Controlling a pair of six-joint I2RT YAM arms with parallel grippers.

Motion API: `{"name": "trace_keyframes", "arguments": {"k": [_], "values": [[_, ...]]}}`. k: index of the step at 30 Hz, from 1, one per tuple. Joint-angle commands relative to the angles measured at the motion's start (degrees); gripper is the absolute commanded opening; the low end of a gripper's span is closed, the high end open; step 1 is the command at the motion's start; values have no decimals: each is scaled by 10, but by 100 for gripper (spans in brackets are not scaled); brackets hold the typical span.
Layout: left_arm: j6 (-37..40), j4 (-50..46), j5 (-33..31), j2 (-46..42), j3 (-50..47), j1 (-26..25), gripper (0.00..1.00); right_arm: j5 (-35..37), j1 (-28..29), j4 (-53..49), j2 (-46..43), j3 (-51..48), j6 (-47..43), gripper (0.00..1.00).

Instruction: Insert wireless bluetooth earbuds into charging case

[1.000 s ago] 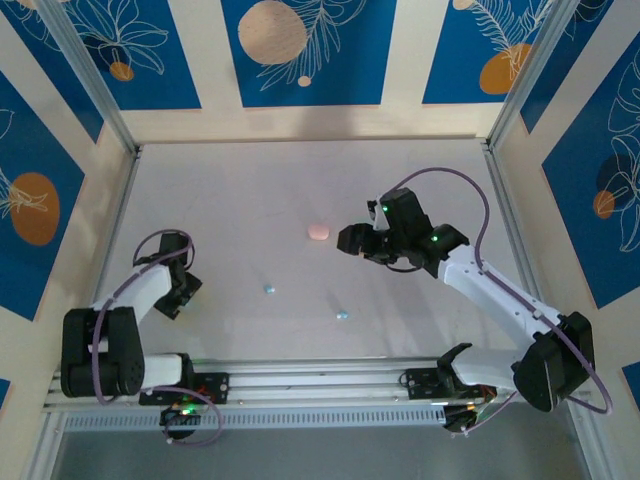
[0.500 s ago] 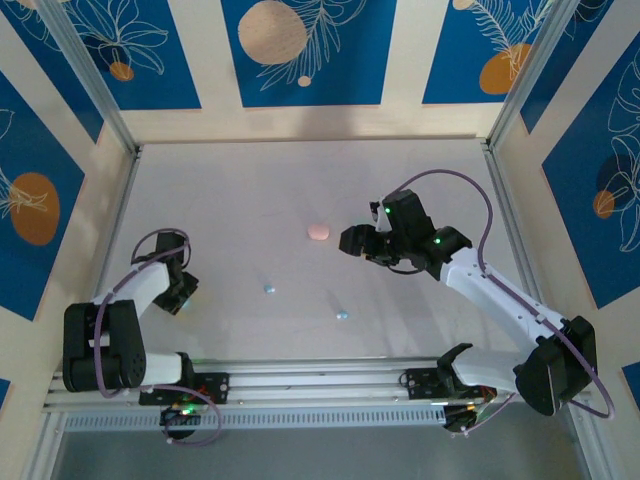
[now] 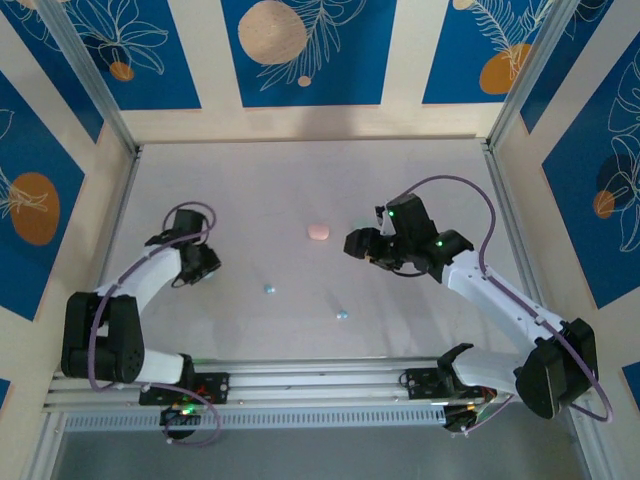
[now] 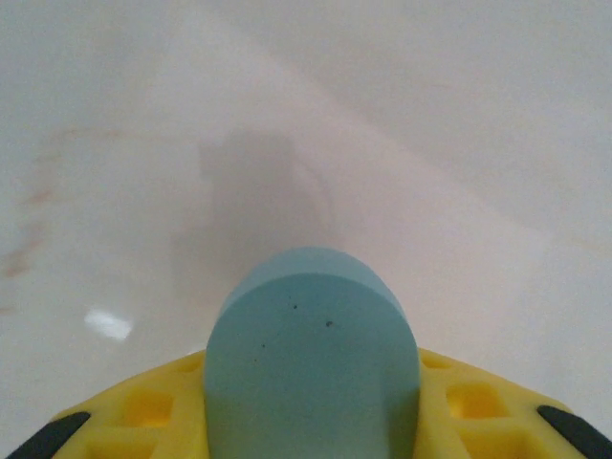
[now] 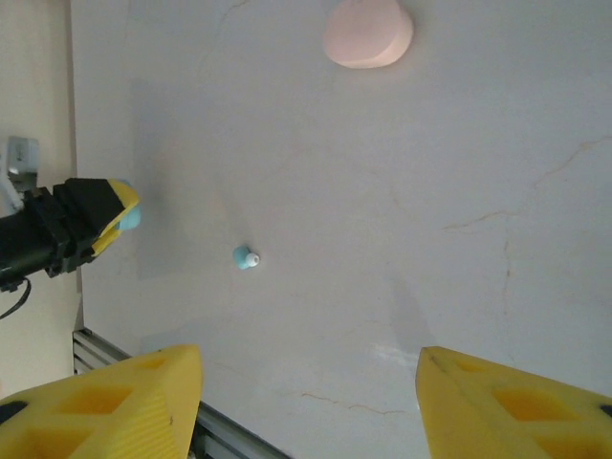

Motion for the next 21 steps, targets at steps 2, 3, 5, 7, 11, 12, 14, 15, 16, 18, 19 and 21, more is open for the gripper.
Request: {"name": "trace_keyframes", "arguments": {"k": [2,3,5,7,11,12,14,15,16,18,19,21], "values": [[94,21,20,19,62,-88,24,-18,-25,1,-30,-23,16,62],[107,28,36,26,73,-103,24,-20,-33,1,-37,-28,18,62],[135,38,61,40,93,-133,23,-21,-49,0,-55,-41,23,62],[181,37,68,59,118,-176,23,-24,-69,0,-76,-58,29,62],[232,26,98,95,149,-236,23,-34,-105,-4,-112,-83,37,62],[231,25,110,104,153,-244,23,-36,-113,-7,-120,-88,38,62],[182,9,87,121,167,-256,23,-37,-126,-14,-133,-92,37,62],[150,-6,73,131,178,-261,21,-37,-132,-18,-140,-95,37,62],[129,-14,81,141,188,-266,22,-38,-137,-19,-144,-98,37,62],[98,-45,71,162,212,-281,21,-40,-146,-22,-152,-101,36,62],[75,-66,55,173,227,-289,20,-42,-149,-23,-154,-102,36,63],[28,-80,53,192,240,-301,20,-43,-151,-21,-154,-106,38,63]]}}
